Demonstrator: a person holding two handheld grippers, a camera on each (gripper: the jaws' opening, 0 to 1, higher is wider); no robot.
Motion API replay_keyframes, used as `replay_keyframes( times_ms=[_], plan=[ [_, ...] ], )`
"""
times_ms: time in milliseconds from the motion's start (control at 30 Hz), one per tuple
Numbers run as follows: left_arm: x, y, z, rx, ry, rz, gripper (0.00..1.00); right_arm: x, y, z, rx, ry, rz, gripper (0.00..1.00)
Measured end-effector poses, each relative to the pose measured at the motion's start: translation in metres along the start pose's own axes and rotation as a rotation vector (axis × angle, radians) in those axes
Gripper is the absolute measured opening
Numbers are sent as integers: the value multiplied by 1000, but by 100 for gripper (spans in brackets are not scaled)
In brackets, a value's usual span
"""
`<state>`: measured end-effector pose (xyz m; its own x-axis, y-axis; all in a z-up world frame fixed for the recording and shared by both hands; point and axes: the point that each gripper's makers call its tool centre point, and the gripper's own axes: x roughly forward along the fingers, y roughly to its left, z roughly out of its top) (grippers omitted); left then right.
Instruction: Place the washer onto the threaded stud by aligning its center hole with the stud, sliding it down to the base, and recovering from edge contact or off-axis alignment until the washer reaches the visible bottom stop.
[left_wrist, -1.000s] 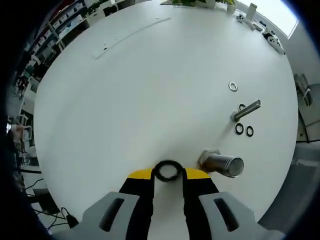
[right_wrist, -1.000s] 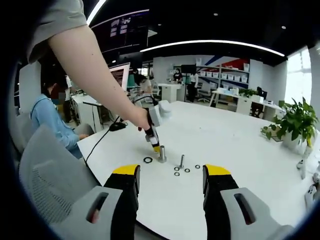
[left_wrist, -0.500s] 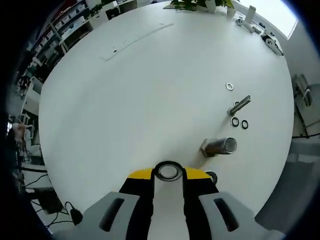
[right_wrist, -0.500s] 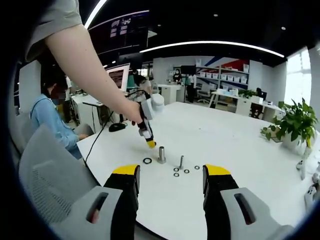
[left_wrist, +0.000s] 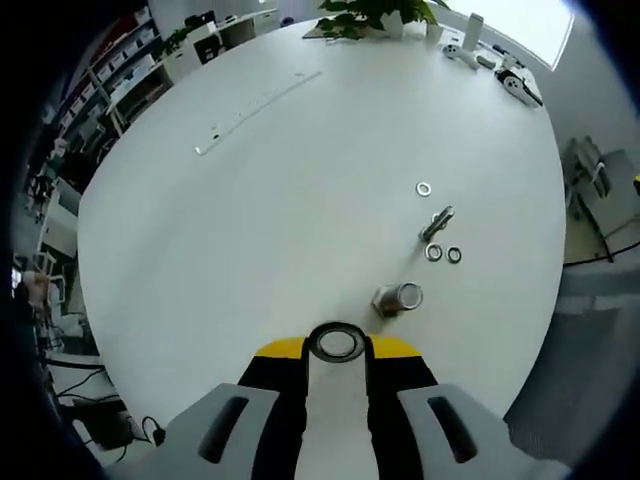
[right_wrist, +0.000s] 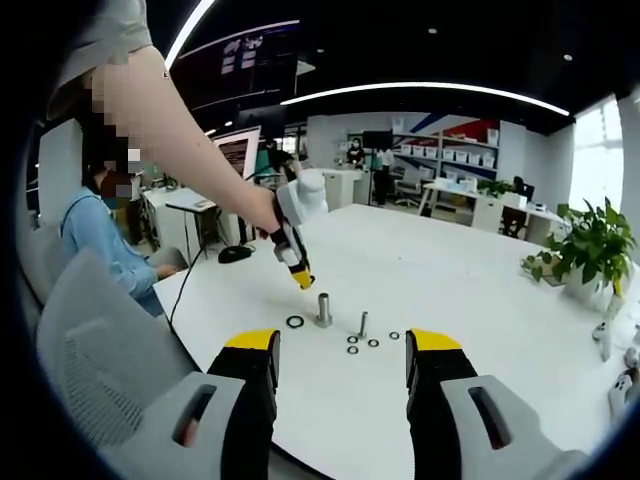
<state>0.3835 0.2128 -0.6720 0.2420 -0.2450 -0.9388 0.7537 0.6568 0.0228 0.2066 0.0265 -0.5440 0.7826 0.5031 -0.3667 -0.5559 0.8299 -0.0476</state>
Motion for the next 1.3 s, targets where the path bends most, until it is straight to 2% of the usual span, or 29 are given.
replay_keyframes(
  times_ms=[300, 700, 900, 1000, 1067, 1167, 1300],
  plan=[
    [-8, -23, 15, 64, -34, -33, 19, 0, 1, 0, -1, -3, 1, 53],
    [-5, -41, 32, 108, -39, -60, 20, 0, 0, 0, -6, 0, -4, 53],
    [0, -48, 33, 142, -19, -66, 20, 0, -1, 0, -6, 0, -8, 54],
    [1, -48, 30, 201, 7, -45, 20, 0, -1, 0, -7, 1, -9, 54],
    [1, -44, 32, 272, 10, -5, 20, 0, -1, 1, -6, -2, -10, 54],
    [6, -51, 29, 257, 25, -36, 20, 0, -1, 0, -7, 1, -13, 54],
    [8, -53, 31, 283, 31, -26, 20, 0, -2, 0, -5, 4, -18, 54]
  ],
)
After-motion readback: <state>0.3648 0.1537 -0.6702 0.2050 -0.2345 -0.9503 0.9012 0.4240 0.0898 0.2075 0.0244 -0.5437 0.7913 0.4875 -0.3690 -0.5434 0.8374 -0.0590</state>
